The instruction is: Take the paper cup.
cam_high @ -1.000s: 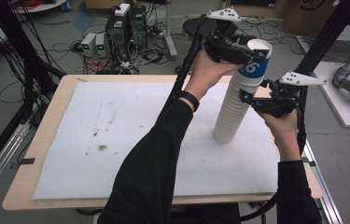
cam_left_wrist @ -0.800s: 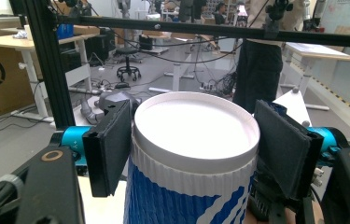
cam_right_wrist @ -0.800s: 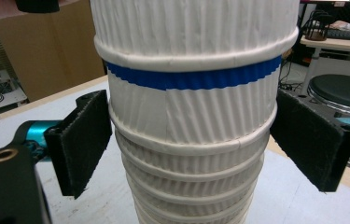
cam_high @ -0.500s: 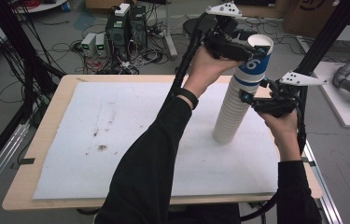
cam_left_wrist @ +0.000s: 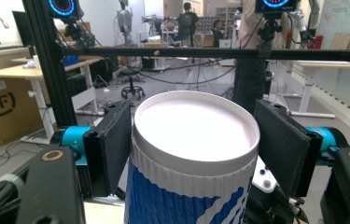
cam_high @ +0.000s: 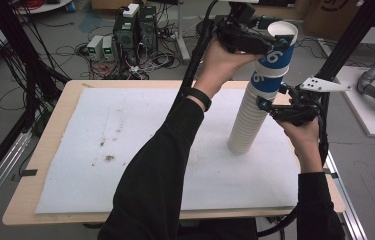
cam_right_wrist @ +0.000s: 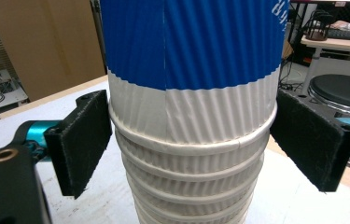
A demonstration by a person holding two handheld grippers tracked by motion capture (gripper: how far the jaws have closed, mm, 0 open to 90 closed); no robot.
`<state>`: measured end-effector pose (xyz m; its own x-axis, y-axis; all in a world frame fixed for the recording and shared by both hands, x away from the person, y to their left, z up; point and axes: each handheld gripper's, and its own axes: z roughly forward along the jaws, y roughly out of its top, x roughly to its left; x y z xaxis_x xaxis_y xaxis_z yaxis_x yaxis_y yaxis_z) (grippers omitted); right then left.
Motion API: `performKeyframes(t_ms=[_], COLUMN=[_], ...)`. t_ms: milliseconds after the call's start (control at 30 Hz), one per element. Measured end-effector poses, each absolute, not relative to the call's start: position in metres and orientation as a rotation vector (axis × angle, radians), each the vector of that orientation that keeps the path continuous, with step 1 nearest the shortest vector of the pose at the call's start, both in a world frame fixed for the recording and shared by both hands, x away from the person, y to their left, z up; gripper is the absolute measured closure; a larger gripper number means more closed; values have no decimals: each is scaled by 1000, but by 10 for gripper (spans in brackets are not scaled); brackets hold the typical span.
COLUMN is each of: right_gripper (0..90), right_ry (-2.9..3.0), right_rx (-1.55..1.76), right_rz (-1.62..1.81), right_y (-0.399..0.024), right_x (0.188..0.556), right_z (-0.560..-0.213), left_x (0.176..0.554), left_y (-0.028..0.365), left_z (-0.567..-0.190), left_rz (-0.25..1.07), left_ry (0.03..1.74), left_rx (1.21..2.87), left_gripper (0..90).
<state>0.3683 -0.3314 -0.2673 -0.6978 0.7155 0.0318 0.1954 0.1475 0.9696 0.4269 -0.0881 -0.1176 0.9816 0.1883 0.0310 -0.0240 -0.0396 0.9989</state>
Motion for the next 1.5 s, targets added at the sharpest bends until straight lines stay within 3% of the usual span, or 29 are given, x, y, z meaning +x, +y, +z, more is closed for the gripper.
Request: performKeyframes(t_ms=[433,800,1500], right_gripper=[135,135,135], right_ry=[1992,1992,1993], right_rx=[869,874,872], right_rz=[1576,1577,1564], right_y=[-332,-332,-331], right_x=[368,368,367], right_z=[-267,-267,-267], left_x=[419,406,379], left_y=[-63,-27,53], left_z=[-101,-95,-138], left_rz=[200,296,337], left_ry=[105,123,207], left_rx=[1551,1623,1661], left_gripper=[299,300,300])
